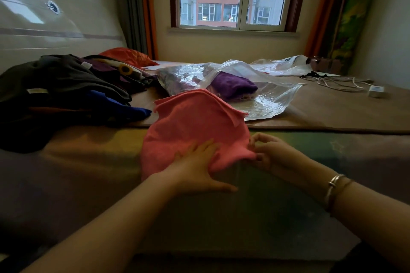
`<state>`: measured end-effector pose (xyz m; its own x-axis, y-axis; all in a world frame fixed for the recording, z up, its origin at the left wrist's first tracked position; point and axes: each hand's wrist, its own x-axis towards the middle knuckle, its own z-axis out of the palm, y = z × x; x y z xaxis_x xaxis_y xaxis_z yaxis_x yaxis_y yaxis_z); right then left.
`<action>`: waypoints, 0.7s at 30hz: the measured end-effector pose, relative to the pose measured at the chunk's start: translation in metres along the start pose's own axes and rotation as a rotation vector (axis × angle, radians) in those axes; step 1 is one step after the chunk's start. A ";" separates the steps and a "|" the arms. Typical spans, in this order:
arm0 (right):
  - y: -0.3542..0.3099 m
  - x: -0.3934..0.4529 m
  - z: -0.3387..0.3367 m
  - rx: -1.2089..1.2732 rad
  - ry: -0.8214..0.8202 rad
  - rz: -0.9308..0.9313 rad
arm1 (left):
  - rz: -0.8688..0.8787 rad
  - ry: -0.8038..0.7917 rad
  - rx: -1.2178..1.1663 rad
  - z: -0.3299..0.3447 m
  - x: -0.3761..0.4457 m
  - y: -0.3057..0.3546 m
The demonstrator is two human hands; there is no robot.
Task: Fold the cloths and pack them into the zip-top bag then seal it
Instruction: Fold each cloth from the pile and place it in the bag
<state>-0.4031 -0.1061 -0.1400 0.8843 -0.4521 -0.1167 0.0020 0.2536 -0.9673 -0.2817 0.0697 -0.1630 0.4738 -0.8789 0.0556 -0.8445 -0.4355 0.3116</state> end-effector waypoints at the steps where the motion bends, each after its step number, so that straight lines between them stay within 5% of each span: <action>1: -0.006 -0.005 0.004 0.028 -0.025 -0.013 | -0.026 0.031 0.017 0.002 -0.002 0.004; 5: -0.018 -0.010 0.015 -0.003 -0.120 -0.116 | -0.112 0.245 0.065 0.000 -0.004 0.007; 9: -0.011 -0.003 0.011 -1.054 0.089 -0.495 | -0.223 0.435 -0.046 -0.025 -0.007 -0.010; 11: -0.007 0.001 0.011 -1.312 0.152 -0.571 | -0.278 0.415 -0.053 -0.039 -0.010 -0.021; 16: -0.016 0.007 0.030 -1.645 0.221 -0.832 | -0.219 0.442 -0.110 -0.060 -0.005 -0.043; 21: -0.029 0.020 0.052 -1.860 0.289 -0.793 | -0.136 0.567 0.000 -0.069 0.012 -0.042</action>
<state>-0.3610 -0.0779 -0.1029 0.8450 -0.1432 0.5153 -0.2767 -0.9416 0.1920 -0.2238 0.0904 -0.1100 0.6375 -0.5737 0.5143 -0.7668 -0.5370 0.3515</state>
